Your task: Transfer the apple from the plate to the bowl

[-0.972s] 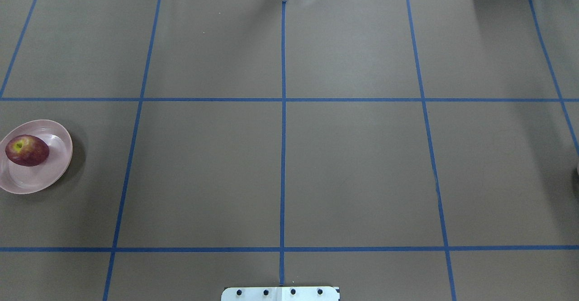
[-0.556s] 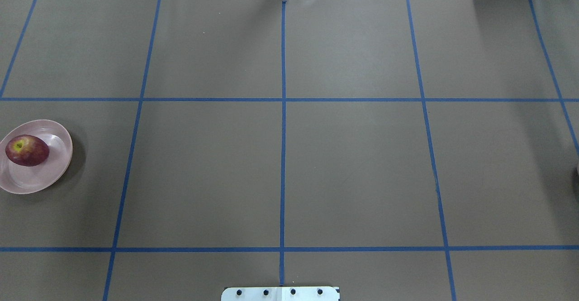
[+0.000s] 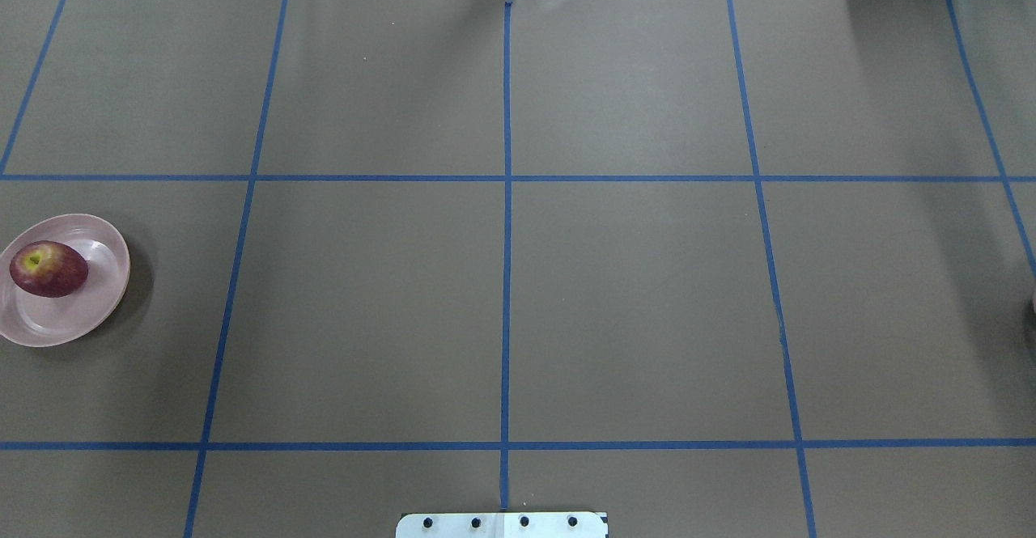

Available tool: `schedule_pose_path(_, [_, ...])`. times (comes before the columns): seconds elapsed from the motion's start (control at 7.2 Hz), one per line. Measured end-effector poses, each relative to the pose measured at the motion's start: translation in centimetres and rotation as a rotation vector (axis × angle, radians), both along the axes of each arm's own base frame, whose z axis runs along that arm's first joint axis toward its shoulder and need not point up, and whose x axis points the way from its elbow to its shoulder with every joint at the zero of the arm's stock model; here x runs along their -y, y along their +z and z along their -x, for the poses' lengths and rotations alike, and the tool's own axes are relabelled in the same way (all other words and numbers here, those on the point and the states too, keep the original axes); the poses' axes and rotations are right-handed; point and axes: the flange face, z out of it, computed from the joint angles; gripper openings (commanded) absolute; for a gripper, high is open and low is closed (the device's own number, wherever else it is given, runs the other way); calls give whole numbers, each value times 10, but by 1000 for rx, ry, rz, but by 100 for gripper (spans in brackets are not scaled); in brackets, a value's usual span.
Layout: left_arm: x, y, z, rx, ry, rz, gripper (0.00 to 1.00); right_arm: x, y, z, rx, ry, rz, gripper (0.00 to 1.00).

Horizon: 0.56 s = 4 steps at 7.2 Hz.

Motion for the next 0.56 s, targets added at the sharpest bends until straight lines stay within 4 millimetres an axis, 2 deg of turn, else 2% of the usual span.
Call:
schedule_pose_path(0.14, [-2,-13,-1,0,2,-49,98,0,3,0,2,3,10,100])
schedule_pose_path(0.28, [-6,-21,-3,-15,7,-102,98,-11,17,1,5,0,16,100])
schedule_pose_path(0.56, [-18,-14,-7,-59,20,-127,98,-60,57,3,26,-6,-59,100])
